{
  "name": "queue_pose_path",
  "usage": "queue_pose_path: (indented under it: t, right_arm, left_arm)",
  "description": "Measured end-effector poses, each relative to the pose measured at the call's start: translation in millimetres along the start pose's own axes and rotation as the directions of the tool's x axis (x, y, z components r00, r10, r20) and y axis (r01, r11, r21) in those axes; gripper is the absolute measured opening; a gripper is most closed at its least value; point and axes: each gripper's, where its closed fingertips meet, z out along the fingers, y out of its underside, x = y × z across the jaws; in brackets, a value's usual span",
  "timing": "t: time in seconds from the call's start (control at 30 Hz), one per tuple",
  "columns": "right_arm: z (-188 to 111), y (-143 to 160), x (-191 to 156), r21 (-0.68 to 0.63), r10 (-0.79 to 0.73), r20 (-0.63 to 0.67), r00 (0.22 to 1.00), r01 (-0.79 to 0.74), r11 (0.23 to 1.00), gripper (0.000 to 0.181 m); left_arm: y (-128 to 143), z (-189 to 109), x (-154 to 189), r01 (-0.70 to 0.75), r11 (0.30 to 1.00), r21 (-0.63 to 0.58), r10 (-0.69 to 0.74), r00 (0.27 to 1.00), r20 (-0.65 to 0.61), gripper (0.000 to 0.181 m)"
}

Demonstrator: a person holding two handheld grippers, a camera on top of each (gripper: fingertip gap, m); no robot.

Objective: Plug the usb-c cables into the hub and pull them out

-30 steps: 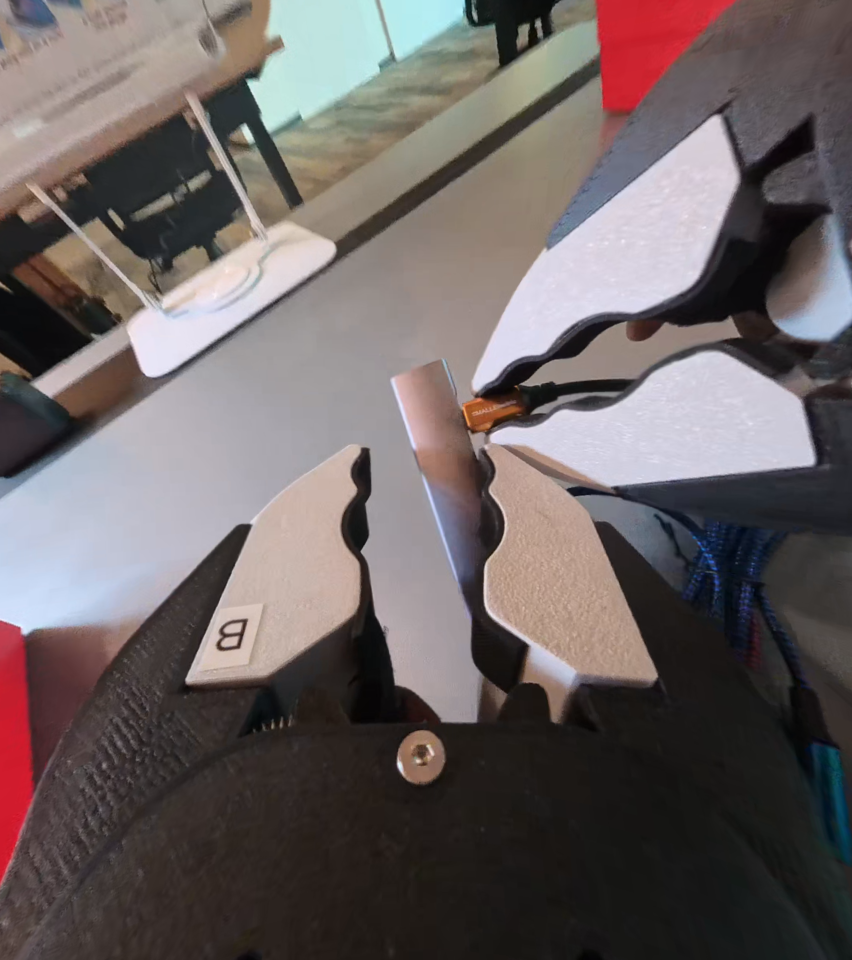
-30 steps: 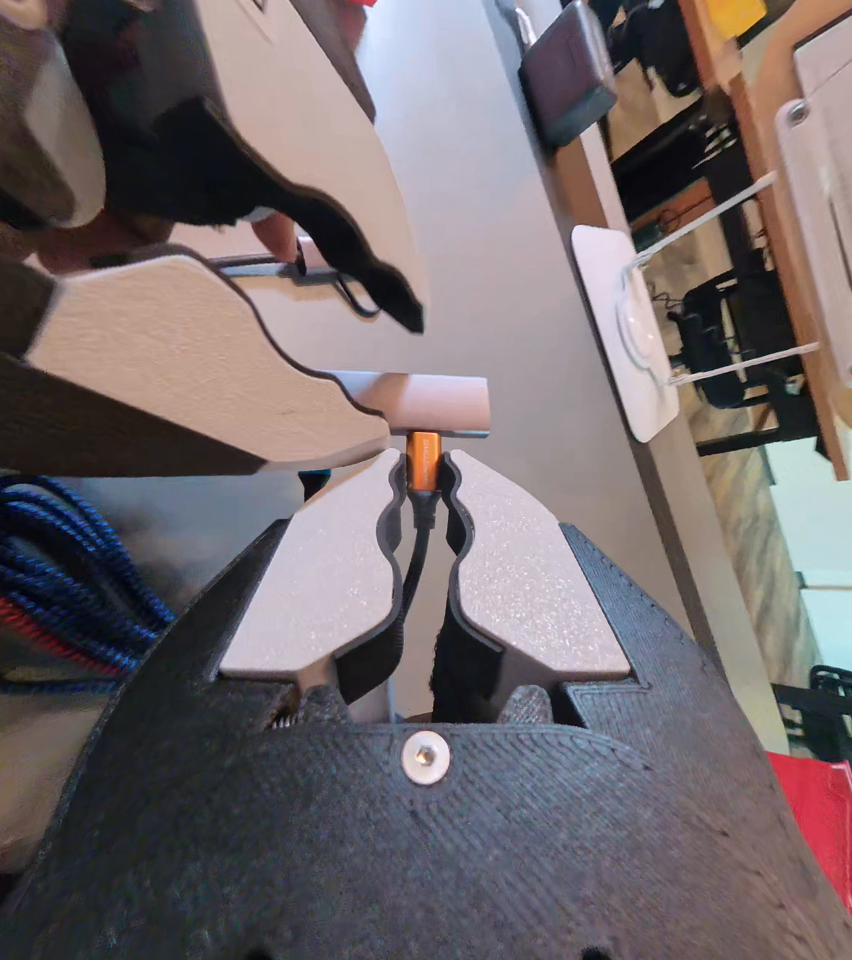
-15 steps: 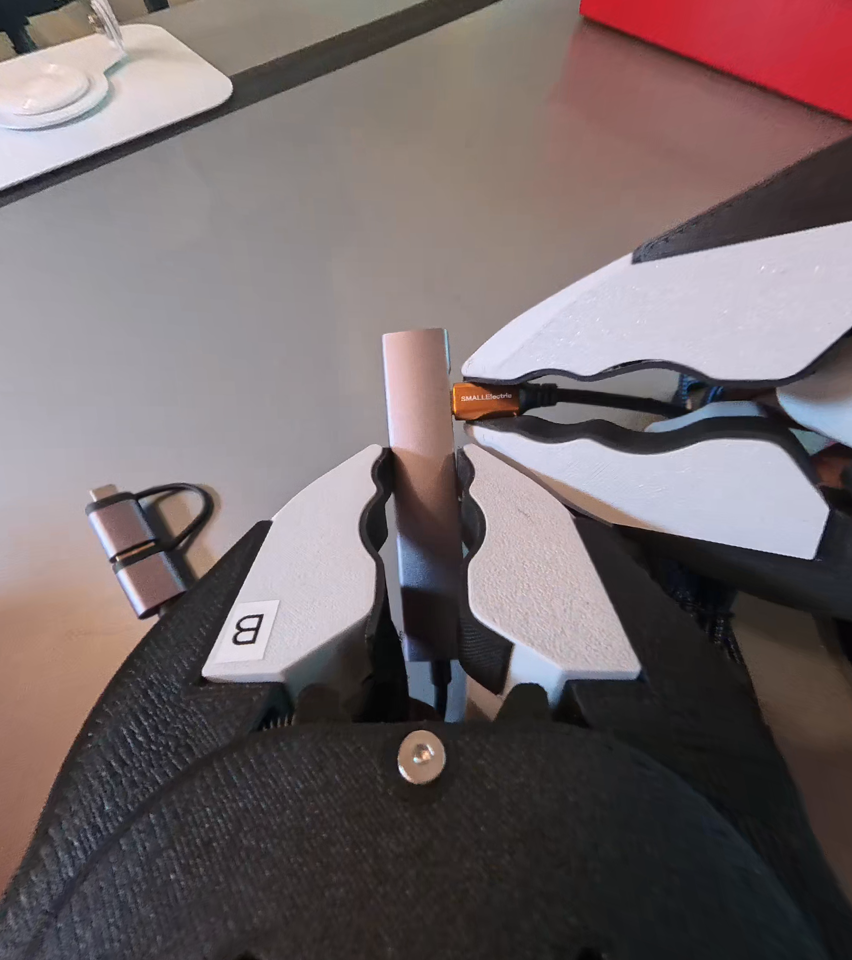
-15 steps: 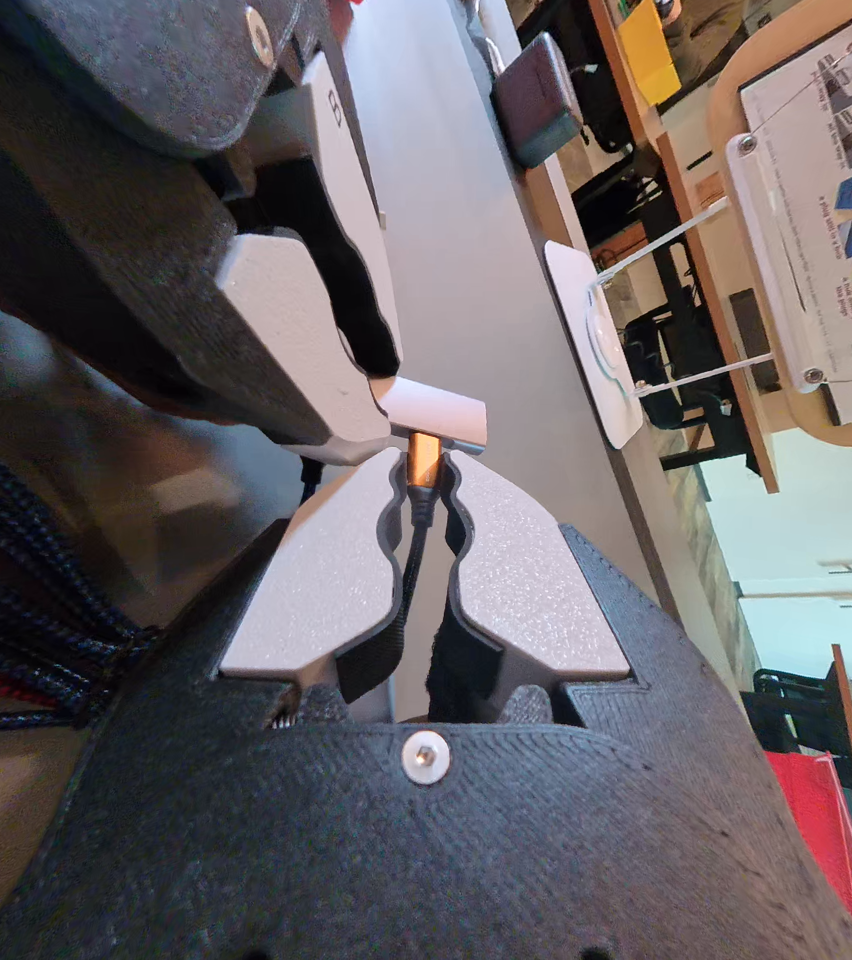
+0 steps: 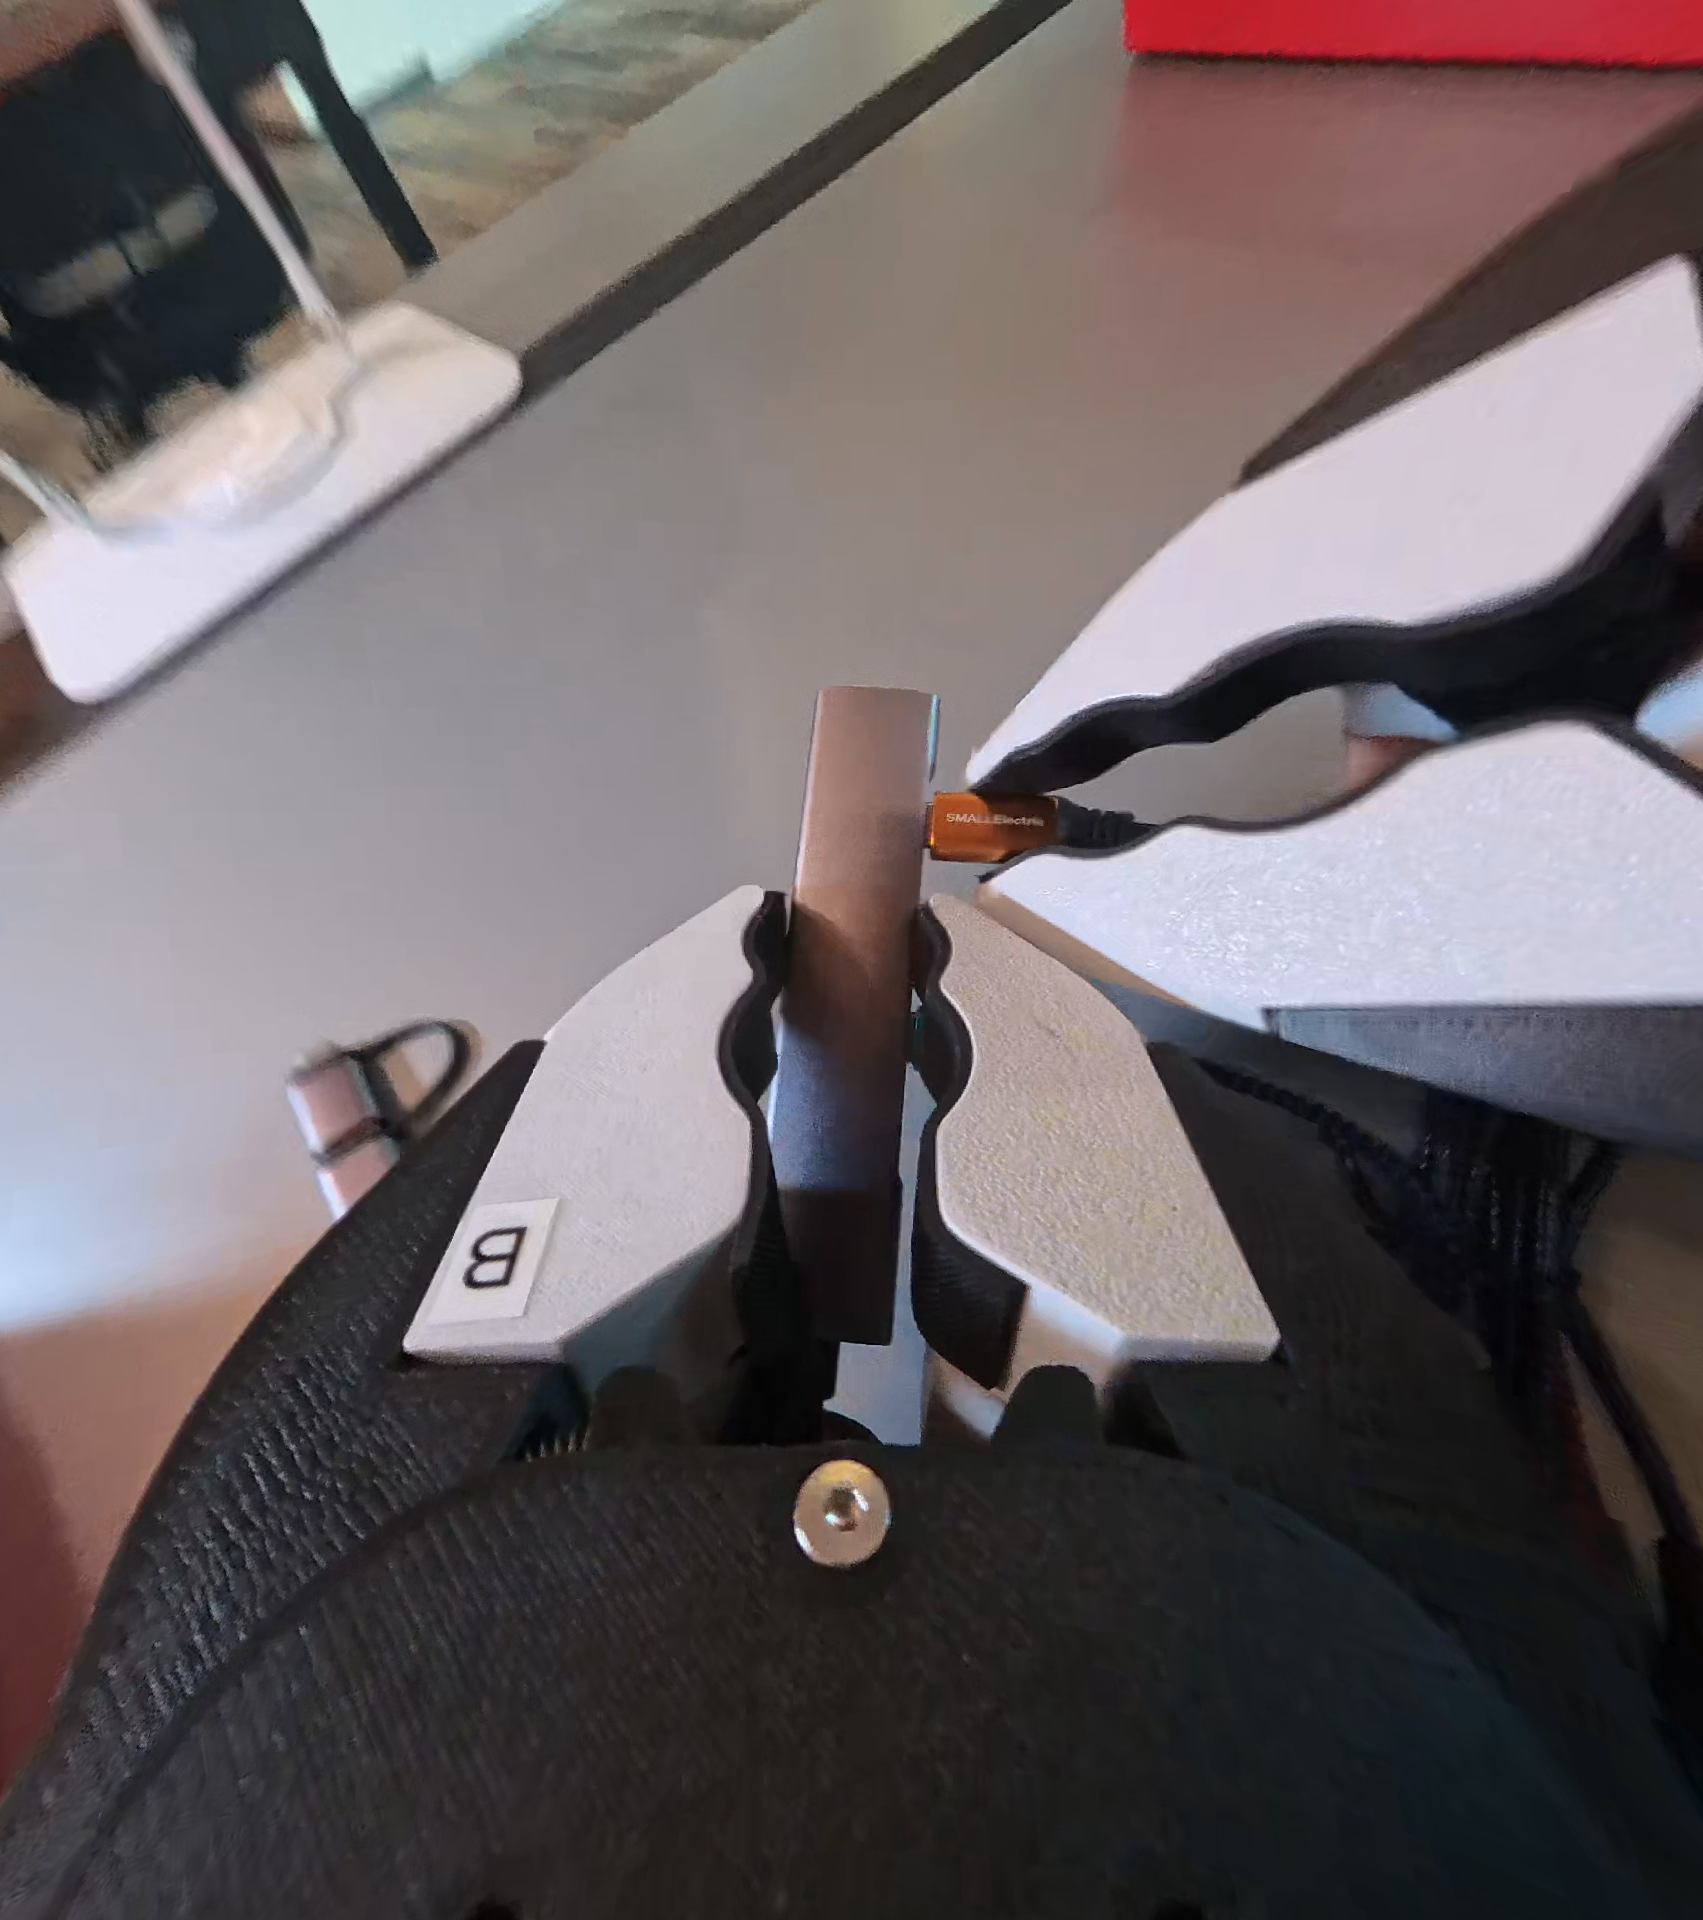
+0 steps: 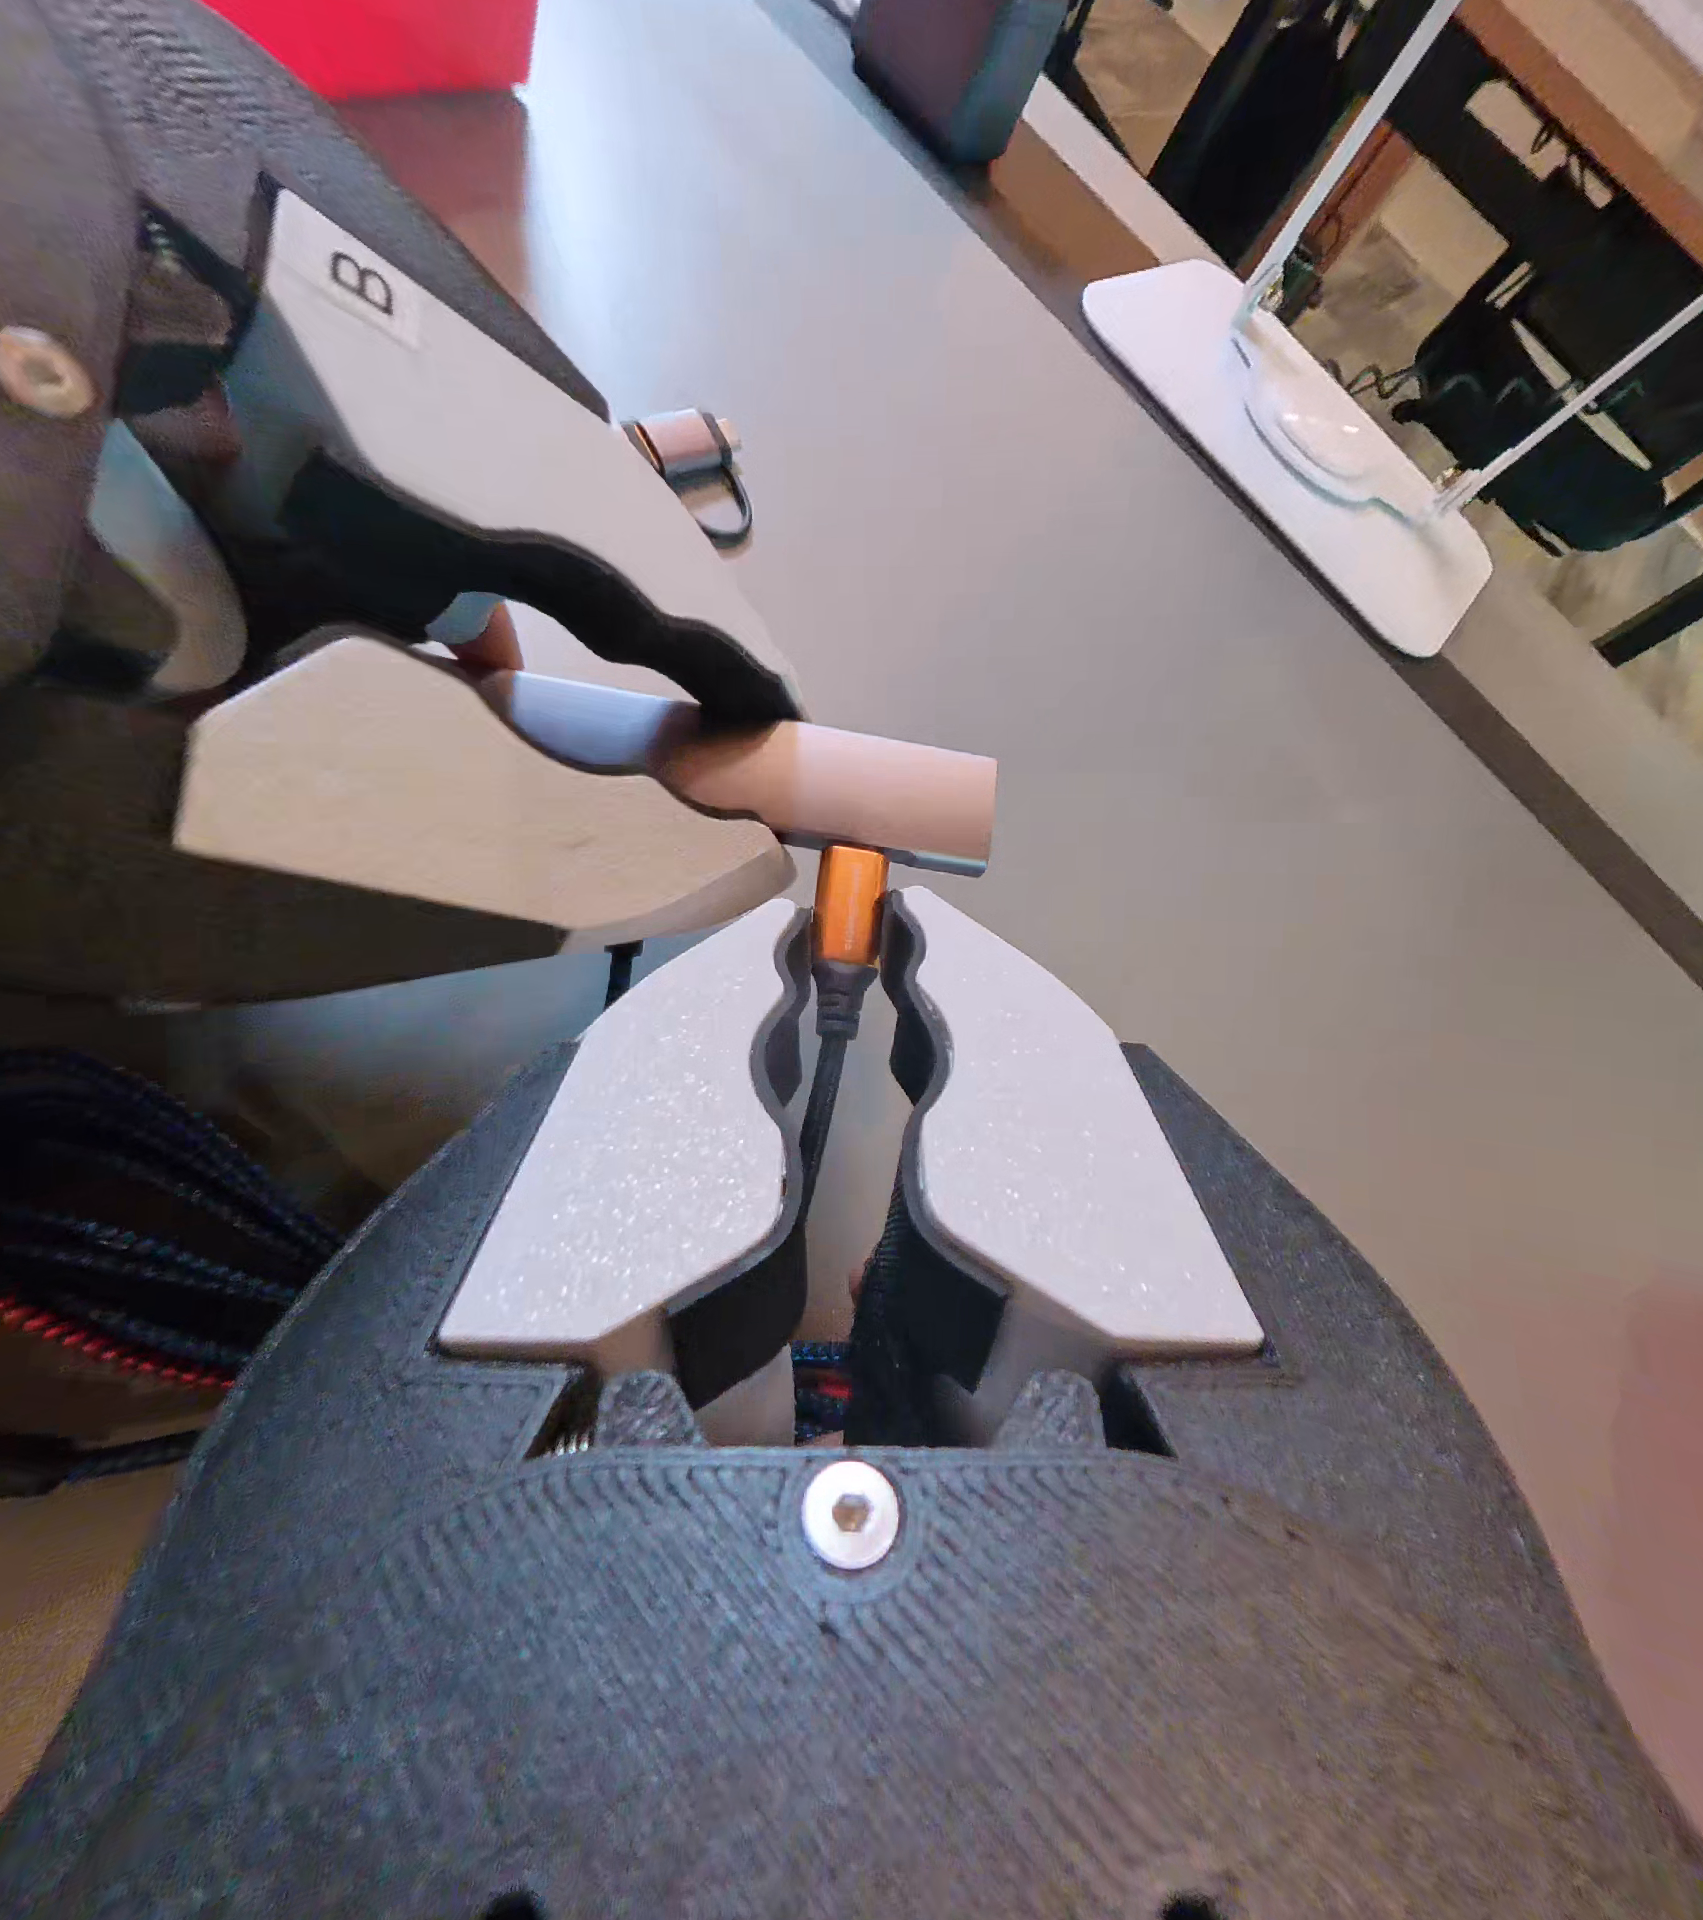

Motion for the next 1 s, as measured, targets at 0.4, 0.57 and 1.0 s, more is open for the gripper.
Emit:
queue_pose_path:
  t: [0.4, 0.57, 1.0]
  right_arm:
    - [-5.4, -14.8, 0.7, -0.04, 0.041, 0.152, 0.987, -0.035, 0.999, 0.021]
    - [2.4, -18.5, 5.3, -0.041, -0.098, -0.001, 0.995, 0.098, 0.994, 0.013]
    - [6.4, -14.1, -9.0, 0.012, 0.109, -0.062, 0.992, -0.108, 0.994, 0.011]
  left_arm:
    - [-24.8, -21.3, -5.4, -0.194, 0.965, 0.178, 0.18, 0.98, 0.089, 0.023]
    - [-26.4, -21.7, -13.9, -0.199, 0.965, 0.171, 0.175, 0.973, 0.148, 0.023]
    - [-9.7, -8.6, -26.6, -0.01, 0.995, 0.096, 0.002, 0.997, 0.08, 0.025]
